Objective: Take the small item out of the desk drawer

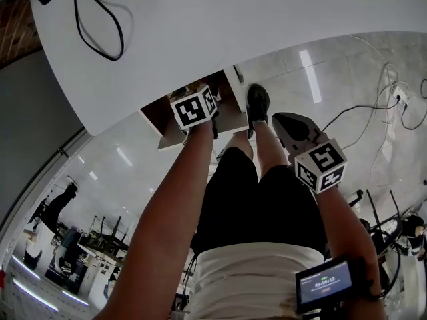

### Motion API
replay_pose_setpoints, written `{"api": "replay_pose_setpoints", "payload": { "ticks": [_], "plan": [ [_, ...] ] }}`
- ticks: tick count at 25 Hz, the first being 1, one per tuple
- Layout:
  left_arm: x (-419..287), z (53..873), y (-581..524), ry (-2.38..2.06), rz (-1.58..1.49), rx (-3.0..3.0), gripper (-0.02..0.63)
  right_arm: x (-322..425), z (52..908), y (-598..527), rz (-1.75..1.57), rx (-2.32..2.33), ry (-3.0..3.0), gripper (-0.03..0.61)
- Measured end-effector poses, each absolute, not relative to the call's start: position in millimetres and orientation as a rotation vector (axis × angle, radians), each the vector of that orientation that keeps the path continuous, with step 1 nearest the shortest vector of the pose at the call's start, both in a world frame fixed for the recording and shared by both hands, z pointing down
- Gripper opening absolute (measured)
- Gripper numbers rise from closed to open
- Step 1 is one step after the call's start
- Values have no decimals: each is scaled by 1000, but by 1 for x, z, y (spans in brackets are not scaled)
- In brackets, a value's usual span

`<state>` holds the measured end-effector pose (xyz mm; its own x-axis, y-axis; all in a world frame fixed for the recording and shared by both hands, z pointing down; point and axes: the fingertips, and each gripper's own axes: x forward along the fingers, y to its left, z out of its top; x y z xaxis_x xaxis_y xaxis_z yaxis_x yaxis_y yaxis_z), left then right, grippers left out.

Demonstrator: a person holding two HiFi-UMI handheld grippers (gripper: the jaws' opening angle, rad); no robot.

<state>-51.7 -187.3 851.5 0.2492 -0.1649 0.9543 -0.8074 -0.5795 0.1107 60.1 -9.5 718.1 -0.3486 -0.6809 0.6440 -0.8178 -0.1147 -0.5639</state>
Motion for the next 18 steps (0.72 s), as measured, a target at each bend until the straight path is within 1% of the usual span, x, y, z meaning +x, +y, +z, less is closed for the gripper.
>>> {"api": "replay_pose_setpoints", "payload": {
  "ticks": [18],
  "plan": [
    [-60, 866, -193, -965, 1437, 1868, 388, 68, 721, -5, 1481, 1717, -1962, 6]
  ]
}}
